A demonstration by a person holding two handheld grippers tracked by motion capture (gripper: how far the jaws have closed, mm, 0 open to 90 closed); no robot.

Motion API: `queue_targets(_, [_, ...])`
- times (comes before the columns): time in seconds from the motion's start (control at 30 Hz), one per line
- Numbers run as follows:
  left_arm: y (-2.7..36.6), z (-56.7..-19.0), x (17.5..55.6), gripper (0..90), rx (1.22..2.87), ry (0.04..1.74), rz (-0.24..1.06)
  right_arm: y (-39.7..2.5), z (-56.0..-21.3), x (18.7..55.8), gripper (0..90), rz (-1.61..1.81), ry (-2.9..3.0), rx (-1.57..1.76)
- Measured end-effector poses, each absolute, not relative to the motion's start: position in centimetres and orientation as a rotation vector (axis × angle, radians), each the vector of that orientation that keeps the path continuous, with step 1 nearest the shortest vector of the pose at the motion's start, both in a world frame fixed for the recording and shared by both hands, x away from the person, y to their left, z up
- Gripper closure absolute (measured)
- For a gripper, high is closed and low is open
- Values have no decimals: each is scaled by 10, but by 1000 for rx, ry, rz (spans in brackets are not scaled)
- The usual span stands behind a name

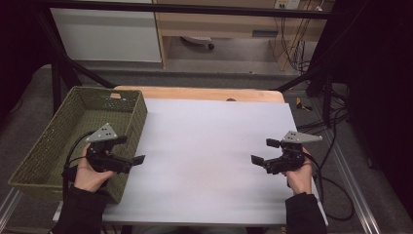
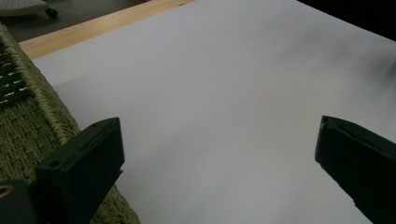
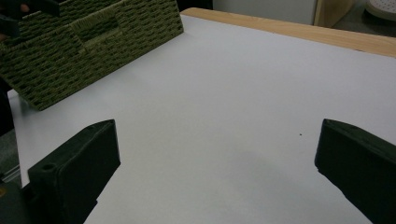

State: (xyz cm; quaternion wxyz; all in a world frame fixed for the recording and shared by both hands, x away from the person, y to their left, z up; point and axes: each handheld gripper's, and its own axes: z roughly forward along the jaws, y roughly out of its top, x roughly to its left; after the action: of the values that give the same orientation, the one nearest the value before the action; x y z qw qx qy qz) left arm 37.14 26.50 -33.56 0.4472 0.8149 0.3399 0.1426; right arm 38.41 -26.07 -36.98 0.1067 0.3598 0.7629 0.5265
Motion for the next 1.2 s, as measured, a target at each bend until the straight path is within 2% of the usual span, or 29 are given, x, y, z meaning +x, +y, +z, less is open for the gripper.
queue_targets(1.2, [271, -322, 357, 8, 2025, 839, 377, -263, -373, 383, 7, 1527, 2244, 1082])
